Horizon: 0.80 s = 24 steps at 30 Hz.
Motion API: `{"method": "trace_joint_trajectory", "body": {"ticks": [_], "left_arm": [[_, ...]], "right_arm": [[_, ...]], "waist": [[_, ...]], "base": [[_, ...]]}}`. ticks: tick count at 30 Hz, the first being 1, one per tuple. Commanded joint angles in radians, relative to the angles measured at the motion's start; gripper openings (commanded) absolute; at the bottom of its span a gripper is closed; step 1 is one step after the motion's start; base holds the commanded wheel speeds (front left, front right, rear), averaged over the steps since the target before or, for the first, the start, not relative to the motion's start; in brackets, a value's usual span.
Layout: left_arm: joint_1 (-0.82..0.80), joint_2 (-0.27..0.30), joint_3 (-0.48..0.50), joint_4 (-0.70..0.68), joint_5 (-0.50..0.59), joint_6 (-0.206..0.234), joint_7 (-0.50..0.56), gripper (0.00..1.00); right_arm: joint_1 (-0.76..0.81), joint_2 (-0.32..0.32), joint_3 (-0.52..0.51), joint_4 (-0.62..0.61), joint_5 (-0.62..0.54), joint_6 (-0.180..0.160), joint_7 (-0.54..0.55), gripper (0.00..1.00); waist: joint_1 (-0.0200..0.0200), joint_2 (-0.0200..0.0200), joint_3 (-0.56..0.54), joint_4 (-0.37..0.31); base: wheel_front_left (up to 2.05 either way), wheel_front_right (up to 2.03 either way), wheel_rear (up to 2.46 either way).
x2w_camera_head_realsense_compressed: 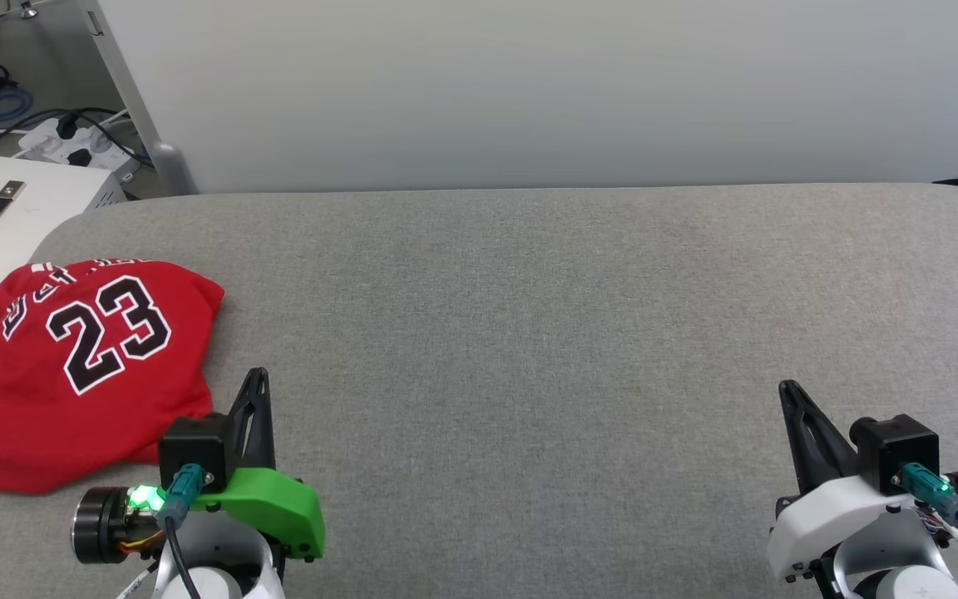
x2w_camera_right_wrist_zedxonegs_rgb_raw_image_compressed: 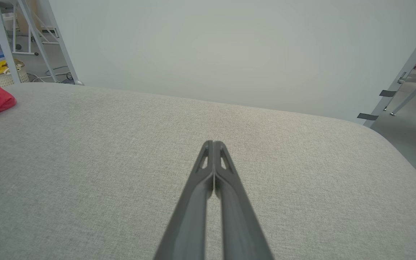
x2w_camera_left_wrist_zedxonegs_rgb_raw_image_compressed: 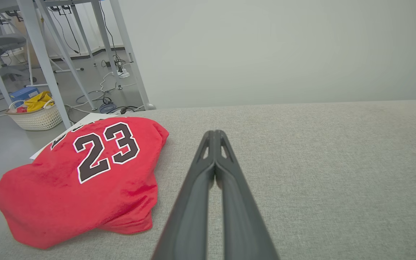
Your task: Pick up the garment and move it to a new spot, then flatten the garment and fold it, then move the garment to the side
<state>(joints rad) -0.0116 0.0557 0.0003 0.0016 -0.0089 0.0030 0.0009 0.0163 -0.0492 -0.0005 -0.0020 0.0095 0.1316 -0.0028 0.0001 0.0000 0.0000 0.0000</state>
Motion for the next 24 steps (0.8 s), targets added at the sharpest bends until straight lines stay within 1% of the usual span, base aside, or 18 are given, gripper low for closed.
{"method": "trace_joint_trajectory", "body": {"ticks": [1, 7, 8, 24], "left_arm": [[0.012, -0.005, 0.0, -0.002, 0.009, -0.003, -0.001, 0.0], [0.012, -0.005, 0.0, -0.002, 0.009, -0.003, -0.001, 0.0], [0.0, 0.0, 0.0, 0.0, 0.0, 0.0, 0.0, 1.0], [-0.003, 0.0, -0.015, 0.016, -0.028, -0.006, -0.028, 1.0]], "right_arm": [[-0.016, -0.001, 0.0, 0.002, -0.009, -0.001, 0.003, 0.0], [-0.016, -0.001, 0.0, 0.002, -0.009, -0.001, 0.003, 0.0], [0.0, 0.0, 0.0, 0.0, 0.0, 0.0, 0.0, 1.0], [0.004, 0.0, -0.012, -0.001, 0.037, 0.0, -0.028, 1.0]], "waist": [[-0.0001, 0.0, 0.0, 0.0], [-0.0001, 0.0, 0.0, 0.0], [0.0, 0.0, 0.0, 0.0], [0.0, 0.0, -0.004, -0.002]], "base": [[0.0, 0.0, 0.0], [0.0, 0.0, 0.0], [0.0, 0.0, 0.0], [0.0, 0.0, 0.0]]}}
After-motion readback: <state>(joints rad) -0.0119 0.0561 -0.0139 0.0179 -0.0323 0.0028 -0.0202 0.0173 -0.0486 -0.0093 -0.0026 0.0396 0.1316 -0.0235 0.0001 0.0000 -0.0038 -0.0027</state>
